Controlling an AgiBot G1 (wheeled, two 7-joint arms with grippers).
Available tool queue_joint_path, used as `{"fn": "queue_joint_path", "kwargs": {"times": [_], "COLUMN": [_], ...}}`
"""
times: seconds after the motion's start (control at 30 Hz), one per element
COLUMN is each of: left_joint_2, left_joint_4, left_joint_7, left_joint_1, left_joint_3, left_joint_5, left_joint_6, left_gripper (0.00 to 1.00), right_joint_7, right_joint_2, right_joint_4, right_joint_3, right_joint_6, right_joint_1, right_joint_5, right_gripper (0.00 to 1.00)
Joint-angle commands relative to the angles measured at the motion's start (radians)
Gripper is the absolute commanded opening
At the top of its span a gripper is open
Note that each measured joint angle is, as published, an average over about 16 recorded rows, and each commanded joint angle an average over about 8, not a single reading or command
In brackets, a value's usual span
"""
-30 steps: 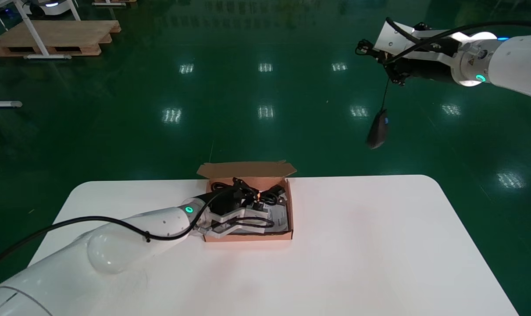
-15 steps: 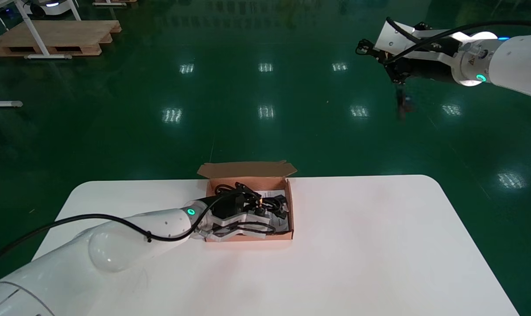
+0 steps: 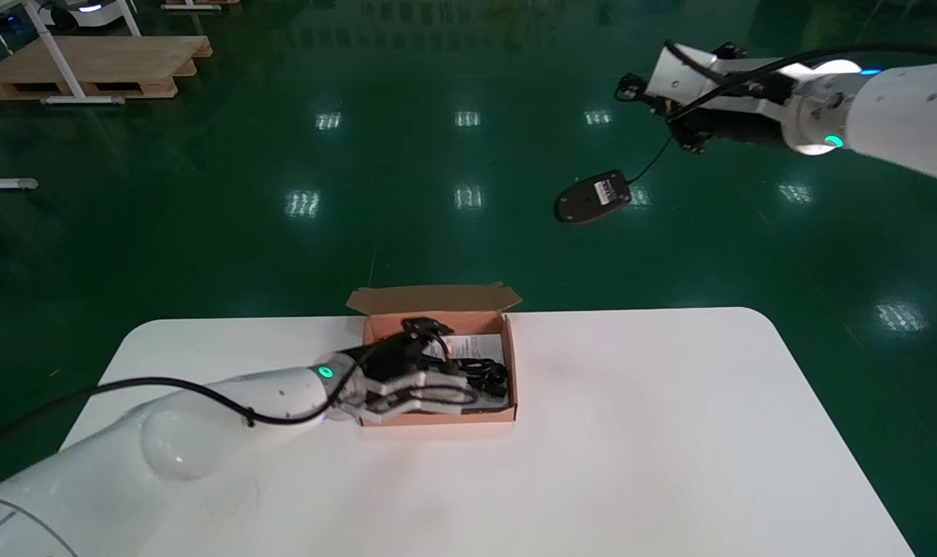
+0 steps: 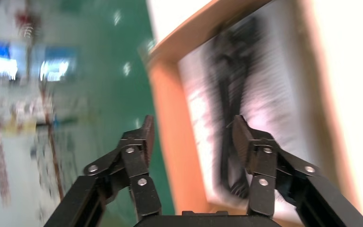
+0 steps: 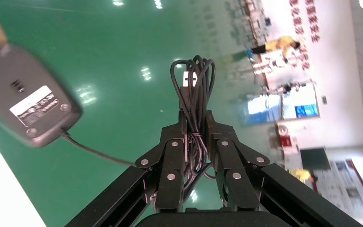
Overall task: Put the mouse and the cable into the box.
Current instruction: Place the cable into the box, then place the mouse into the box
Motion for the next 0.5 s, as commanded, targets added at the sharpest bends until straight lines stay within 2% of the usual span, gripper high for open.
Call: {"fn": "queue_joint_path", "kwargs": {"times": [0.03, 0.3, 0.5], "left_joint_2": [-0.013, -0.138, -0.164], "left_joint_4": [0.009, 0.138, 0.165], "left_joint_7": [-0.026, -0.132, -0.168], "left_joint_1": [-0.016, -0.137, -0.163], "left_joint_3": [-0.014, -0.055, -0.047], "left_joint_5": [-0.013, -0.002, 0.025], "left_joint_6": [-0.022, -0.092, -0.097], "left_gripper": [1.0, 1.0, 1.0], "right_joint_7": [-0.009, -0.13, -0.201], "right_joint_2": [-0.009, -0.106, -0.137], "right_joint_4": [0.003, -0.037, -0.024], "right_joint_3": [-0.003, 0.005, -0.006], "right_joint_6": [-0.003, 0.028, -0.004], "right_joint_1": [-0.008, -0.05, -0.082], "right_joint_5": [-0.002, 0.035, 0.083], "right_gripper": [0.0, 0.0, 0.0]}}
